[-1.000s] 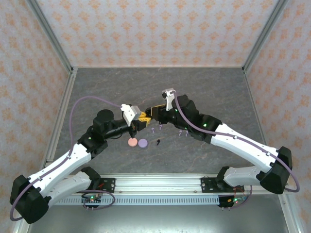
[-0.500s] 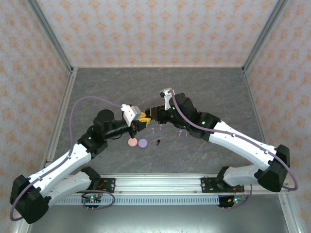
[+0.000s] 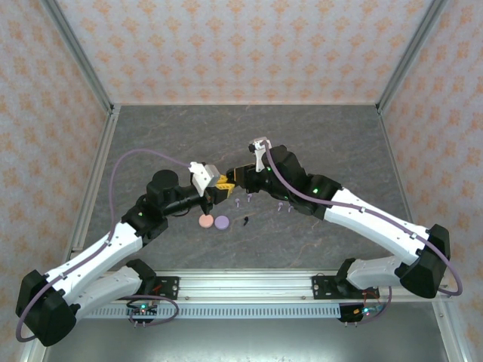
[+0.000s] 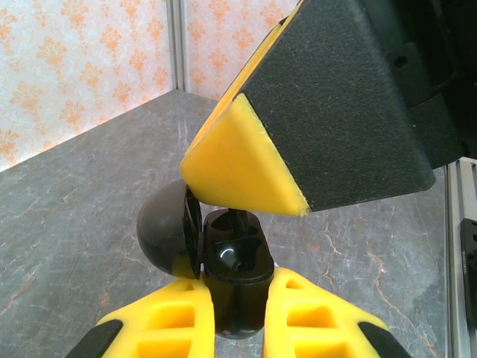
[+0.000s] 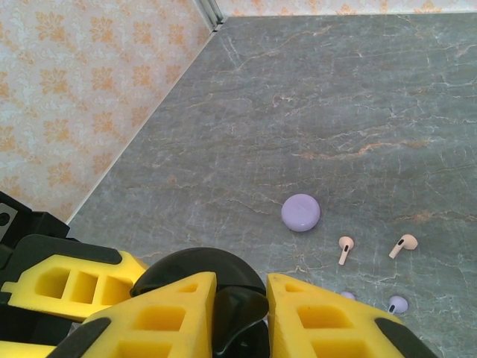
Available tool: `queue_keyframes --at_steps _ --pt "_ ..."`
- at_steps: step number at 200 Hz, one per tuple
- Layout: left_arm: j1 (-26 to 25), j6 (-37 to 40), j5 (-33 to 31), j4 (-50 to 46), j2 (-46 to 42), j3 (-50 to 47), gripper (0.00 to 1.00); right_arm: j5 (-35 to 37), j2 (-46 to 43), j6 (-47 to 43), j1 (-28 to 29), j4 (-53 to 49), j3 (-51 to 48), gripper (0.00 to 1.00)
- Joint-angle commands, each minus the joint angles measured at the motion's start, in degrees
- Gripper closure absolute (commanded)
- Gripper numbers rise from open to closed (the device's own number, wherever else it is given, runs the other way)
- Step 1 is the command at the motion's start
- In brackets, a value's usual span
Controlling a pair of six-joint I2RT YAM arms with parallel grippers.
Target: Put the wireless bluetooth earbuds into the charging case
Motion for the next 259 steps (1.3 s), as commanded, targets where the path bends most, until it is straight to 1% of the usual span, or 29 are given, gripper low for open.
queue_keyframes --at_steps 1,49,105,157,219,259 --pt "-0.4 -0.2 0.4 4.6 -0.5 1.1 1.00 2.5 -0.3 -1.1 0.4 -2.3 0.0 0.77" --pt "-0.5 -0.4 0.3 4.7 -0.4 1.1 1.00 4.4 -1.3 -1.0 0.3 -1.4 -0.8 0.77" --pt "-0.4 -0.7 0.5 4.7 0.0 1.3 1.00 4.5 -2.4 -1.0 0.3 -0.5 -1.6 0.77" --pt "-0.4 -0.8 0.4 4.6 0.2 1.5 1.00 0.3 -1.9 0.0 0.4 2.2 -2.2 0.77" --pt "-0.4 -0.8 0.2 4.8 0.0 1.4 1.00 -3.8 -0.3 1.0 0.3 1.6 -1.2 0.77" --pt "-0.4 -0.7 0.6 5.3 0.0 1.3 1.00 -4.8 0.2 1.6 0.4 0.1 0.0 0.78"
